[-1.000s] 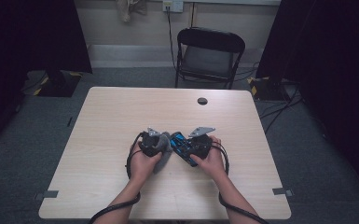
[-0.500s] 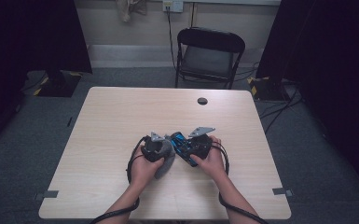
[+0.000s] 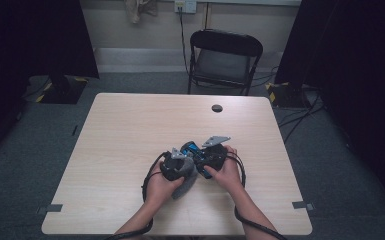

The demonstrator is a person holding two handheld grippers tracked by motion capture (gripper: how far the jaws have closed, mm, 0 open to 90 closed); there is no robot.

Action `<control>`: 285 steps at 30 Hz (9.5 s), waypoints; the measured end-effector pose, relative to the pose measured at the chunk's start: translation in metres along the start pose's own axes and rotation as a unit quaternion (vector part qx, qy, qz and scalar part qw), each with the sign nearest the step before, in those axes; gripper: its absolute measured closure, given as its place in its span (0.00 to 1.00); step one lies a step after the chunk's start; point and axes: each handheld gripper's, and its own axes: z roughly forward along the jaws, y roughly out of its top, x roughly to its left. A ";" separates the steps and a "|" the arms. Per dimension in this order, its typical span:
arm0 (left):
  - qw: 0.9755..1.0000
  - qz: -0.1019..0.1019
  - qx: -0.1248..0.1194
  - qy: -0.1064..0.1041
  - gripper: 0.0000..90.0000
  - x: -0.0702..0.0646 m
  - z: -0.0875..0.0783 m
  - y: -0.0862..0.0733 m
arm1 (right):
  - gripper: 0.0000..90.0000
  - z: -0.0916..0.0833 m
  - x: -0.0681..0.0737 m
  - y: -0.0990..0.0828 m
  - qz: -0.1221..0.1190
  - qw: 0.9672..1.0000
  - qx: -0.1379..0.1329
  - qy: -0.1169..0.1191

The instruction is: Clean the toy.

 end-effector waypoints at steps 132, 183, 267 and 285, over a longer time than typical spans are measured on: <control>0.998 -0.034 -0.024 0.043 0.80 0.075 -0.036 0.012 | 0.49 -0.005 -0.004 -0.007 0.012 1.000 -0.010 0.013; 0.999 0.005 0.026 -0.023 0.79 0.018 -0.001 0.008 | 0.49 -0.004 -0.002 -0.003 0.002 1.000 0.002 0.006; 0.982 0.098 0.050 -0.153 0.79 -0.071 0.001 -0.009 | 0.49 -0.006 -0.002 -0.008 0.005 1.000 -0.008 0.006; 0.988 0.090 0.032 -0.117 0.66 -0.019 -0.030 -0.025 | 0.48 -0.006 -0.001 -0.009 0.010 1.000 -0.009 0.002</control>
